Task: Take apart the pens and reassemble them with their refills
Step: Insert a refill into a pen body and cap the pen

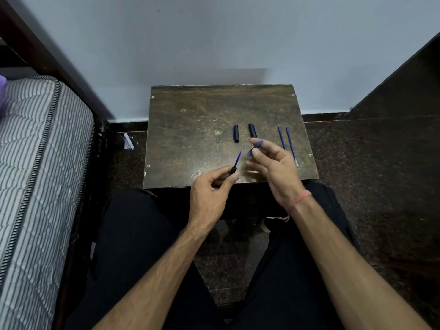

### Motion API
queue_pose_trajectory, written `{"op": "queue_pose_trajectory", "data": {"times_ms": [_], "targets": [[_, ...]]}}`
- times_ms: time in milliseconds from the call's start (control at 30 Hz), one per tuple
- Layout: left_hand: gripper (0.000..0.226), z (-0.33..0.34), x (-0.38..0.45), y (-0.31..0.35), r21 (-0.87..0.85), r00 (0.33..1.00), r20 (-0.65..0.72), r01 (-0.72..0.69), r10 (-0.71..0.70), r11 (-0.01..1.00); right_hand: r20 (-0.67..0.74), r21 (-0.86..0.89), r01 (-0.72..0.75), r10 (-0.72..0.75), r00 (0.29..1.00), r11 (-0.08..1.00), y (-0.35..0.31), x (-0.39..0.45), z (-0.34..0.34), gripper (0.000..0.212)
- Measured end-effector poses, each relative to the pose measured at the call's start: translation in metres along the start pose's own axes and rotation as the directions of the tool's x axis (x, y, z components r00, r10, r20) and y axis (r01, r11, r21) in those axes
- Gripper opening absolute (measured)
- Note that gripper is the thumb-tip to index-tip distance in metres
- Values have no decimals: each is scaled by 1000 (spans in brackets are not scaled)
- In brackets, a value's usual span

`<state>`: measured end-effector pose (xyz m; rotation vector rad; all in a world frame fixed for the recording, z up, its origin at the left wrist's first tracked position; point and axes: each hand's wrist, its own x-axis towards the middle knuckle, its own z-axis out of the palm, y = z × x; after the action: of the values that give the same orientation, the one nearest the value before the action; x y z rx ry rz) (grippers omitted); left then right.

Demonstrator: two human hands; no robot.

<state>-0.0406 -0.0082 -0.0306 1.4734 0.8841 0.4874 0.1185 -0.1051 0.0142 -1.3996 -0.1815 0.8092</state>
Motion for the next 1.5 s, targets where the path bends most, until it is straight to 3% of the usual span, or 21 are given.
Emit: {"op": "queue_pose_trajectory", "data": {"times_ms": [133,300,533,667,867,967,1333,1500], "targets": [[26,0,0,2,9,1000,14,-5,5,1000,98,225,-90,69,993,970,-6,-2,-1,28],[25,-1,-1,5,42,999,43,-9,7,999,95,242,-101,80,992,965,-8,-2,0,22],[26,-3,-3,10,76,997,80,-22,16,997,112,167,-90,72,991,982,-4,0,-4,23],[27,-4,-5,12,59,996,81,-36,31,998,111,40,-52,48,993,998,-1,2,-5,22],[25,-3,-4,11,11,994,94,-50,49,999,193,-105,-37,57,979,994,7,-3,1,14],[28,-3,-3,10,18,995,86,-44,42,999,168,-142,-15,39,985,990,7,-3,2,9],[29,-4,-5,11,5,992,110,-63,62,998,123,-253,16,15,992,967,14,-1,2,21],[26,-2,-4,11,-5,993,101,-62,62,998,141,-196,42,-14,990,980,7,-3,1,34]]}}
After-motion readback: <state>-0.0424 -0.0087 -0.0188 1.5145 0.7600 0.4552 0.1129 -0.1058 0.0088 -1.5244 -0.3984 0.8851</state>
